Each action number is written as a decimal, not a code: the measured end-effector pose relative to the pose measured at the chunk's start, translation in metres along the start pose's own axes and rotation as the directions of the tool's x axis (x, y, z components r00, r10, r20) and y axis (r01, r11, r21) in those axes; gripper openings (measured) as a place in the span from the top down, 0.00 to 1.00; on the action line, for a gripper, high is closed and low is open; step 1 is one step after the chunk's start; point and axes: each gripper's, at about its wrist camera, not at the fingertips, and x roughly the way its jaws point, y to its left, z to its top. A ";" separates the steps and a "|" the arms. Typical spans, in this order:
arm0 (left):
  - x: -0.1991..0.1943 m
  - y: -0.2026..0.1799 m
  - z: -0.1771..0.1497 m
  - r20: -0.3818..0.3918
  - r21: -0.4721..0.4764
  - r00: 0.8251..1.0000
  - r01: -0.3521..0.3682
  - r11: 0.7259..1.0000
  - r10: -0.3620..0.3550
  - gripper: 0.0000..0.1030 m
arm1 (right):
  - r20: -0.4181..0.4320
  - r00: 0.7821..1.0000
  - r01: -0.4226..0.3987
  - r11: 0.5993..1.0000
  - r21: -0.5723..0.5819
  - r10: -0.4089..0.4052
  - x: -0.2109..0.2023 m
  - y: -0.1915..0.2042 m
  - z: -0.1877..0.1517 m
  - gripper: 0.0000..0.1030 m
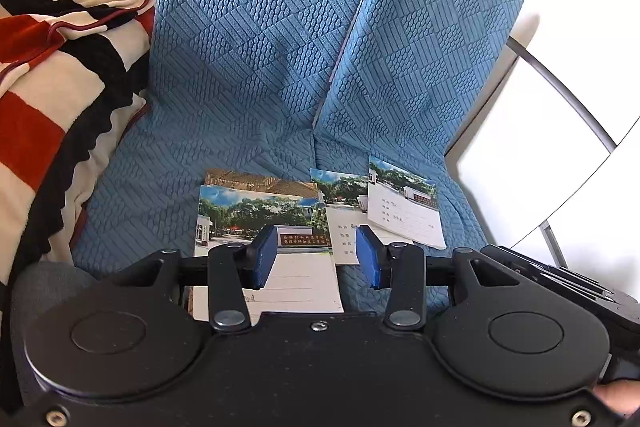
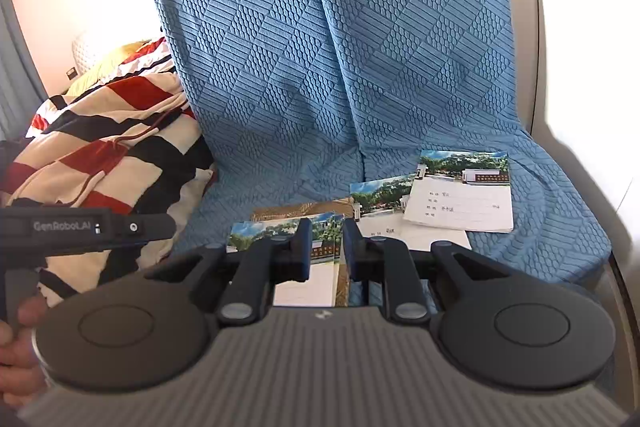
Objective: Organize objects
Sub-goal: 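Pull both grippers back from the book stack, then move both open grippers toward the loose photo form cards on the seat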
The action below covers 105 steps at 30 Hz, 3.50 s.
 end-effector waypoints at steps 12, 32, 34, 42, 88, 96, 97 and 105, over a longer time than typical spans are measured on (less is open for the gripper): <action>0.008 -0.017 0.002 -0.005 0.017 1.000 -0.002 1.000 0.003 0.60 | -0.006 1.000 0.006 0.999 0.033 -0.005 0.002 -0.017 -0.003 0.81; 0.036 -0.065 0.004 -0.037 0.075 0.998 0.062 0.995 -0.060 0.58 | -0.001 0.996 0.091 0.992 0.092 -0.091 -0.008 -0.066 -0.005 0.80; 0.039 -0.068 0.004 -0.045 0.081 0.997 0.067 0.994 -0.064 0.58 | -0.005 0.994 0.105 0.989 0.100 -0.105 -0.007 -0.070 -0.005 0.80; 0.049 -0.073 0.005 -0.059 0.086 0.995 0.079 0.993 -0.074 0.57 | -0.018 0.991 0.131 0.983 0.131 -0.130 -0.003 -0.082 -0.008 0.80; 0.250 -0.084 0.035 -0.303 0.009 0.945 0.133 0.991 -0.124 0.55 | -0.155 0.968 0.231 0.943 0.240 -0.197 0.115 -0.172 -0.018 0.67; 0.304 -0.086 0.036 -0.368 0.001 0.922 0.129 0.992 -0.120 0.55 | -0.190 0.962 0.247 0.927 0.283 -0.199 0.157 -0.192 -0.015 0.67; 0.310 -0.086 0.036 -0.374 -0.003 0.919 0.130 0.992 -0.122 0.55 | -0.192 0.962 0.244 0.926 0.289 -0.194 0.163 -0.194 -0.014 0.67; 0.356 -0.087 0.035 -0.440 -0.003 0.888 0.149 0.989 -0.135 0.61 | -0.205 0.959 0.254 0.920 0.299 -0.198 0.207 -0.210 -0.013 0.67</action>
